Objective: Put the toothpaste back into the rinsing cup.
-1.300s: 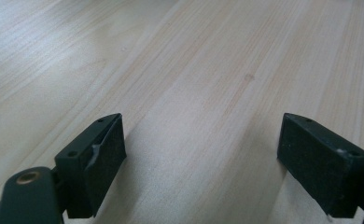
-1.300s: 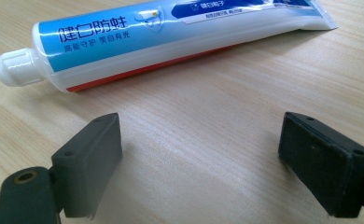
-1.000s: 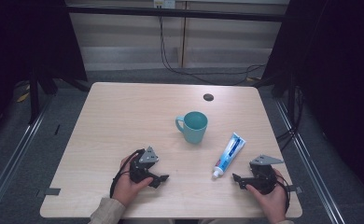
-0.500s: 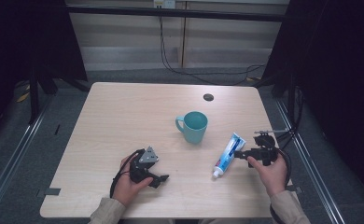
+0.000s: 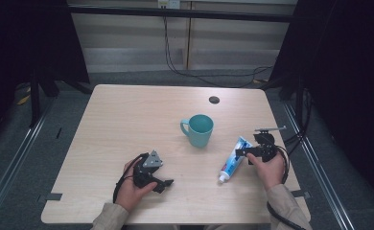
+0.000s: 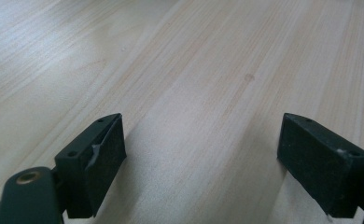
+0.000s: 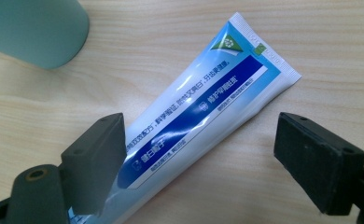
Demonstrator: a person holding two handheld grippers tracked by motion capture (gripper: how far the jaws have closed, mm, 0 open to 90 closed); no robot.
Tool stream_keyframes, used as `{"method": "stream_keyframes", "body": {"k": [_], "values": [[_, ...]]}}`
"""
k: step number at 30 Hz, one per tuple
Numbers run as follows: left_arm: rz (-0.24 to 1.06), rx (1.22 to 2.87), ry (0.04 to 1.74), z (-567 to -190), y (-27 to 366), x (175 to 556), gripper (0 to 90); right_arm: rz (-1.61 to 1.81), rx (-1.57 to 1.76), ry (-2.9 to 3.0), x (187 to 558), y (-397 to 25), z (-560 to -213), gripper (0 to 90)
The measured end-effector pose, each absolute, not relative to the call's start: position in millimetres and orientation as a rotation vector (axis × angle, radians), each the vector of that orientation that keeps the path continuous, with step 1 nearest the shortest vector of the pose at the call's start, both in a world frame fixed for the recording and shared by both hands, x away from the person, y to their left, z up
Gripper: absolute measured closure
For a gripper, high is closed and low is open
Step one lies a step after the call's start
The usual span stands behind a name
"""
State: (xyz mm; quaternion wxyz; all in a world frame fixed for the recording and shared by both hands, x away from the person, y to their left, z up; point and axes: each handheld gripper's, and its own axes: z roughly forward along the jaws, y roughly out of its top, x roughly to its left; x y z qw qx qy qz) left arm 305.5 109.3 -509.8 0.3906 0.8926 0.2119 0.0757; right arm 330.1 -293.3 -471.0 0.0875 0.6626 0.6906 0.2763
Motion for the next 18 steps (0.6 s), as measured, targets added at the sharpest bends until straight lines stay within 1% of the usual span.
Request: {"method": "stream_keyframes", "body": {"k": [16, 18], "values": [[0.192, 2.267, 0.537, -510, 109, 306, 14.8, 0.773, 1.987, 2.064, 342, -277, -481, 15.4], [0.192, 2.267, 0.538, -510, 109, 305, 14.8, 0.751, 1.973, 2.065, 343, -276, -481, 17.9]]}}
